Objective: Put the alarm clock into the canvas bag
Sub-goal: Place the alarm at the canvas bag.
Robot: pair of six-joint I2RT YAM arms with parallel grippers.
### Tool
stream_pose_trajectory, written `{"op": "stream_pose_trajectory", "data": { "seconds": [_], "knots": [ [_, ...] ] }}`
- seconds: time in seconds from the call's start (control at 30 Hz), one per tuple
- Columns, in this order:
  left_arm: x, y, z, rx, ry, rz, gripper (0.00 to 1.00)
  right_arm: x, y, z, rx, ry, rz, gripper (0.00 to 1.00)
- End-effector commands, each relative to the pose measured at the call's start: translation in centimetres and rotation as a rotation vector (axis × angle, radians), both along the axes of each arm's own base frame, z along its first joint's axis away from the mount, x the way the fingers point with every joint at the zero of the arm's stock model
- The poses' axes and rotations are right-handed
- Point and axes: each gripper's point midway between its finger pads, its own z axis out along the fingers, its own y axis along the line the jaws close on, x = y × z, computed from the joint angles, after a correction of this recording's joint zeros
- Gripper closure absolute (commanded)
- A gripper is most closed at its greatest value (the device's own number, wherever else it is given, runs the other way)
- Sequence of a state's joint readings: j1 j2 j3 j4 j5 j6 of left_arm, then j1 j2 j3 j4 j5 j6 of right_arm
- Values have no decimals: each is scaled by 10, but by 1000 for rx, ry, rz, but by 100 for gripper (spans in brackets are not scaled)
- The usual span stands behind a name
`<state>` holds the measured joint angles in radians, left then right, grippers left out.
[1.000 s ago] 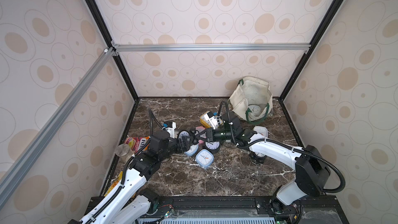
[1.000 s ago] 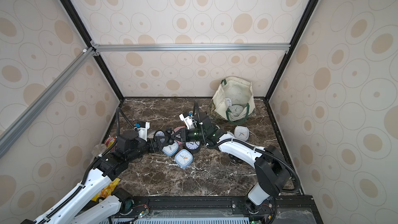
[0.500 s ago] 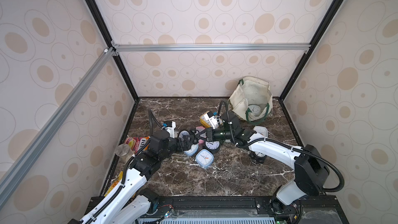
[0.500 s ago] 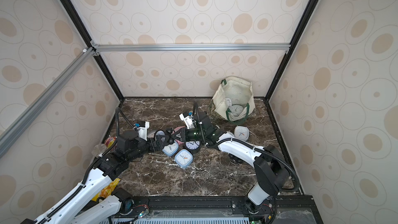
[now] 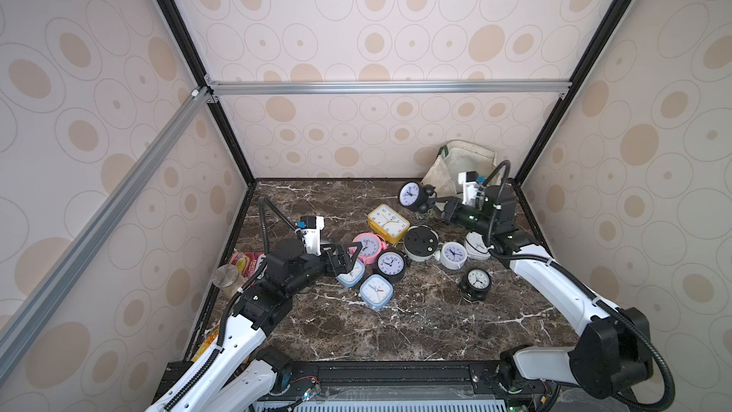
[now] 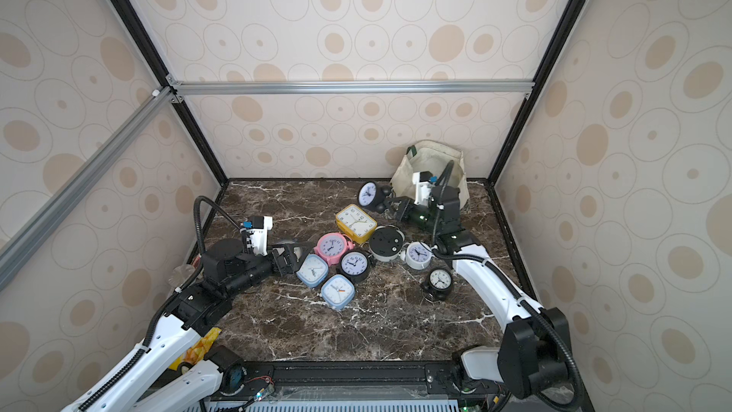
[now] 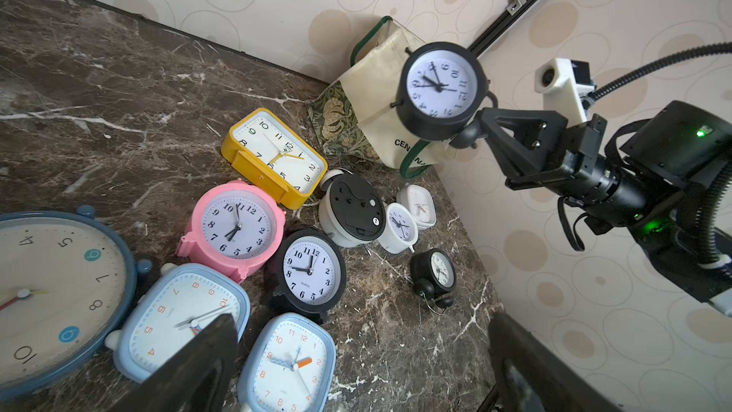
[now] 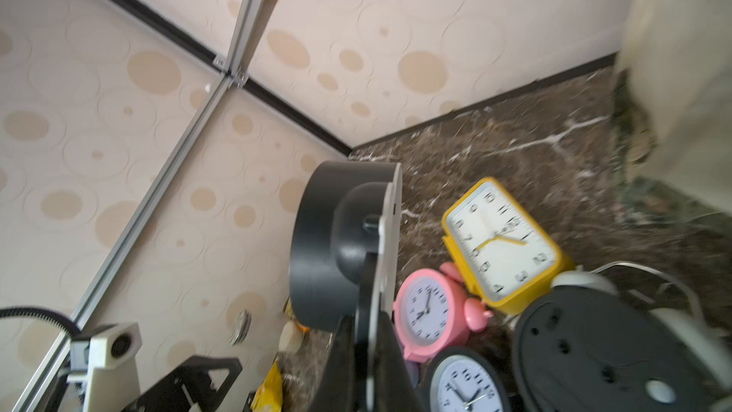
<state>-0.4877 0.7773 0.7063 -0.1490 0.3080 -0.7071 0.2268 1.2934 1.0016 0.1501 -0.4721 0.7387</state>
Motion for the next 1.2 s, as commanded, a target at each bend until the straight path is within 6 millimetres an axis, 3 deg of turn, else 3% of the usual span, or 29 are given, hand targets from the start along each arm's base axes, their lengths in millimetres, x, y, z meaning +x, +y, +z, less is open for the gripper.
{"op": "stream_pose_trajectory", "data": {
  "seconds": [0.0, 0.2, 0.37, 0.5, 0.67, 0.8, 0.9, 0.97, 1.1, 1.17],
  "knots": [
    [0, -5, 4, -62, -2, -18, 2, 18, -51, 15, -30, -78, -204, 100],
    [-2, -5, -3, -91, 29, -14, 2, 51, -123, 16, -42, -108, -488, 100],
    [-7, -2, -5, -108, 34, -7, 2, 82, -156, 1, -109, -92, -627, 100],
    [-8, -5, -8, -140, 46, -16, 2, 107, -166, -18, -123, -79, -673, 100],
    [-8, -6, -15, -166, 57, -16, 1, 144, -157, -42, -141, -28, -623, 100],
    [-3, -4, -24, -144, 75, 11, 2, 157, -153, -57, -120, 11, -605, 99],
    [2, -3, -31, -132, 106, 37, 2, 157, -152, -59, -115, 13, -596, 84],
    [6, 1, -37, -107, 134, 69, 2, 155, -150, -57, -122, 6, -585, 64],
    [5, 9, -50, -40, 182, 109, 2, 147, -146, -50, -145, 3, -553, 36],
    [5, 13, -53, -20, 190, 121, 2, 138, -145, -44, -160, -3, -540, 29]
  ]
}}
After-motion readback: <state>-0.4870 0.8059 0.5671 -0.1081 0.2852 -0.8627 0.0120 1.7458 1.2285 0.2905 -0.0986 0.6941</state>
